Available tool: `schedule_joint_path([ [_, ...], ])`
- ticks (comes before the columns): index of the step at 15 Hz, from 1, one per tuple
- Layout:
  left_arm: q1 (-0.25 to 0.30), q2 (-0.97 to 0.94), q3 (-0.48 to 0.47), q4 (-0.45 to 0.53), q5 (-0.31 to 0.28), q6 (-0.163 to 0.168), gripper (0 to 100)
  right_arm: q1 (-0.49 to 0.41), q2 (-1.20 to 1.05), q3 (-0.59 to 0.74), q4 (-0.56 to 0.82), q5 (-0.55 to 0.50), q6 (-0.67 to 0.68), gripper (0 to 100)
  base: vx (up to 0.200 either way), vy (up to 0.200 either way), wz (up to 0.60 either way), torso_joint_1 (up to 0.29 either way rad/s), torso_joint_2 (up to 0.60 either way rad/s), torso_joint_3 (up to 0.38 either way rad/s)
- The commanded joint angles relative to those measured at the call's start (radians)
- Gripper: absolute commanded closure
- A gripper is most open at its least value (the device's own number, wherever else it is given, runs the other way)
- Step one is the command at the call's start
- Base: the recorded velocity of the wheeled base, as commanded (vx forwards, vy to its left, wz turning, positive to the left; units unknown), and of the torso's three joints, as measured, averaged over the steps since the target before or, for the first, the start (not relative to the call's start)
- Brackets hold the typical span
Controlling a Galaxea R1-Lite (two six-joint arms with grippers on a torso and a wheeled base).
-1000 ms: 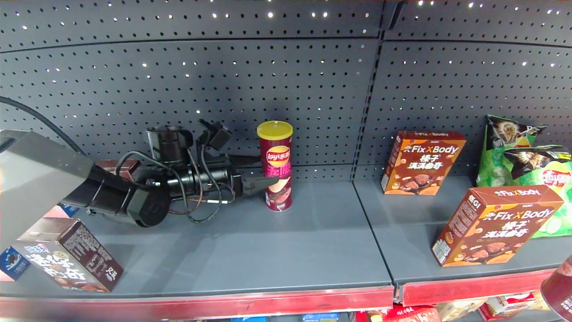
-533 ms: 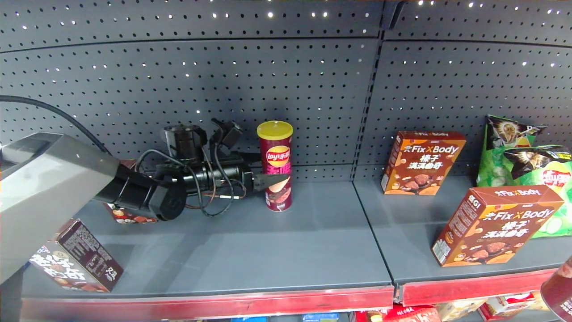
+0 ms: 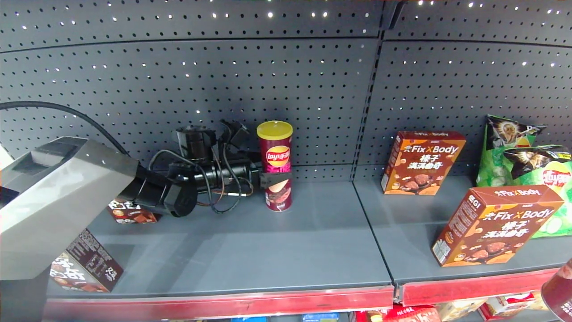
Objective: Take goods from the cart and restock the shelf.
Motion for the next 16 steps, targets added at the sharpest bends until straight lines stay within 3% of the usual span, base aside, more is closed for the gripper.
schedule_joint_path([
  [1,-0.004,0.013,-0.008,0.000,0.000,-0.001,0,0.000,0.000,0.001,0.000,0.000,-0.001,100,0.000,0.000,0.00,0.000,0.00,0.000],
  [5,-0.015,0.022,-0.027,-0.005,0.003,-0.001,0,0.000,0.000,0.001,0.000,0.000,0.004,100,0.000,0.000,0.00,0.000,0.00,0.000],
  [6,-0.015,0.025,-0.033,-0.003,0.003,-0.002,100,0.000,-0.002,0.003,0.000,0.000,0.004,100,0.000,0.000,0.00,0.000,0.00,0.000],
  [13,-0.035,-0.040,-0.016,0.036,0.006,-0.009,100,0.002,-0.002,0.004,0.000,-0.001,0.004,100,0.000,0.000,0.00,0.000,0.00,0.000],
  [15,-0.035,-0.089,0.027,0.038,0.004,-0.009,100,0.000,0.000,0.004,0.001,0.000,0.005,100,0.000,0.000,0.00,0.000,0.00,0.000],
  [16,-0.035,-0.156,0.098,0.036,0.003,-0.007,100,0.000,0.003,-0.003,0.001,-0.001,0.004,100,0.000,0.000,0.00,0.000,0.00,0.000],
])
